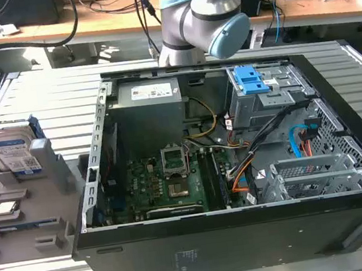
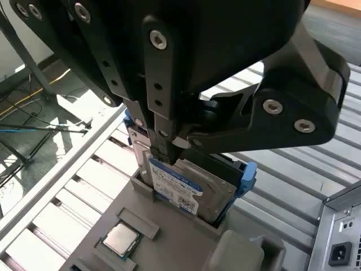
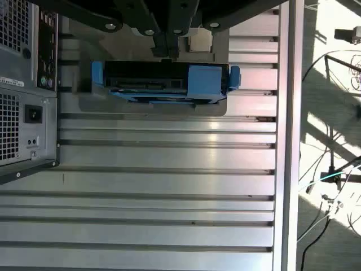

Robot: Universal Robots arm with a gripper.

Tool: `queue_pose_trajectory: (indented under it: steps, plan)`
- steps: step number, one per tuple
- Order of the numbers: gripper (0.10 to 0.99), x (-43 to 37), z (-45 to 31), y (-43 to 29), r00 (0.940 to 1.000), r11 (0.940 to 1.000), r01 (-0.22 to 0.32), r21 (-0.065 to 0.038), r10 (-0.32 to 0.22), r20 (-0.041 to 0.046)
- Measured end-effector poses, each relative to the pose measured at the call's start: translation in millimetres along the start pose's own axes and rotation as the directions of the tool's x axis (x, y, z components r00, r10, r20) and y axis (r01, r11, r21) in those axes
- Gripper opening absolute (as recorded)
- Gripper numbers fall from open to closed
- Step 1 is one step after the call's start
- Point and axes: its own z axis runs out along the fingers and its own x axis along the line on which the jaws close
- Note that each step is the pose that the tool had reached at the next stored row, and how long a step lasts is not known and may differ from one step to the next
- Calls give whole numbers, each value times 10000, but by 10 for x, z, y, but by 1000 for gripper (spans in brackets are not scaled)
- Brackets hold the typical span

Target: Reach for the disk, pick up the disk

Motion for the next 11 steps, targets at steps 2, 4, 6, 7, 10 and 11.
queue_pose_trajectory:
  steps: [2,4,6,7,10,11]
  plan:
    - [106,0,0,1,9992,9992,403,2,-403,-16]
    - [106,0,0,1,9975,9975,709,1,-709,-27]
    - [106,0,0,1,9949,9949,1005,1,-1005,-39]
    - [106,0,0,1,9925,9925,1220,0,-1220,-47]
    - [106,0,0,1,9878,9878,1559,-2,-1559,-60]
    - [106,0,0,1,9865,9865,1637,-3,-1637,-63]
